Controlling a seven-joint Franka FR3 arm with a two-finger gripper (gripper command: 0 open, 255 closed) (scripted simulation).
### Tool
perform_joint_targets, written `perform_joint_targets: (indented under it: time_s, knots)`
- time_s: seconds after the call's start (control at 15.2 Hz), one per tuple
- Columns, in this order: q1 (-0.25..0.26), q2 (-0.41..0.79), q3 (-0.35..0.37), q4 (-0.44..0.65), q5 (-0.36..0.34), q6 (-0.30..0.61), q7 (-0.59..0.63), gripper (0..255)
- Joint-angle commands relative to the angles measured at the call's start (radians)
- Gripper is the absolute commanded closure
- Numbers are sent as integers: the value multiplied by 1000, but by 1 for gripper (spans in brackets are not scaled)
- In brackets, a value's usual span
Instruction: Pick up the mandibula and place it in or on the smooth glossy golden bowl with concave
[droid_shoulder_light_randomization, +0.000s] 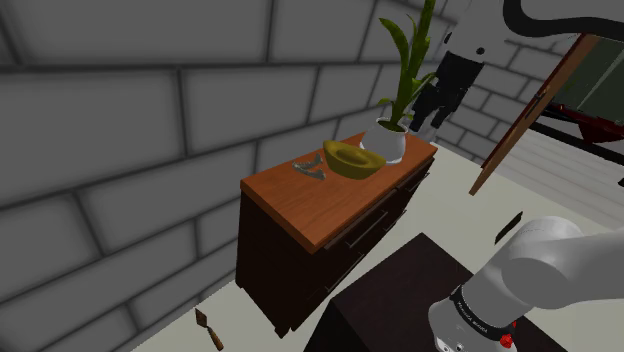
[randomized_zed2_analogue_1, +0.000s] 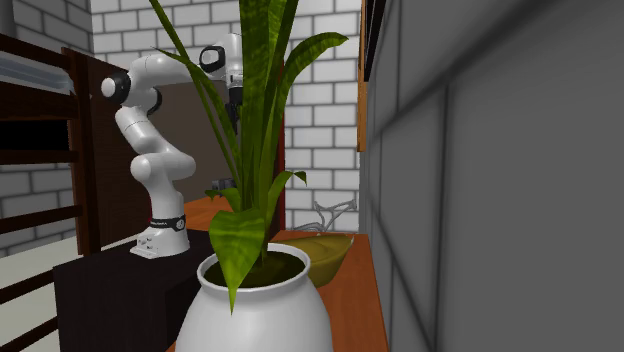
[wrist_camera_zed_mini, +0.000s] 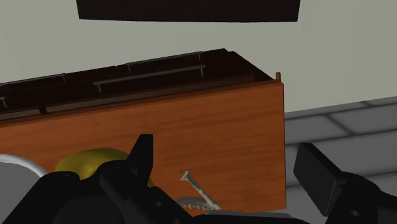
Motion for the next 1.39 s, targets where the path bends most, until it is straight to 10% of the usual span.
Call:
perform_joint_targets:
  time_s: [0.0,1.32]
  knots:
    - [0,0,0,0,0,0,0,0]
    - [15,669,49,114,-279,480,-205,0]
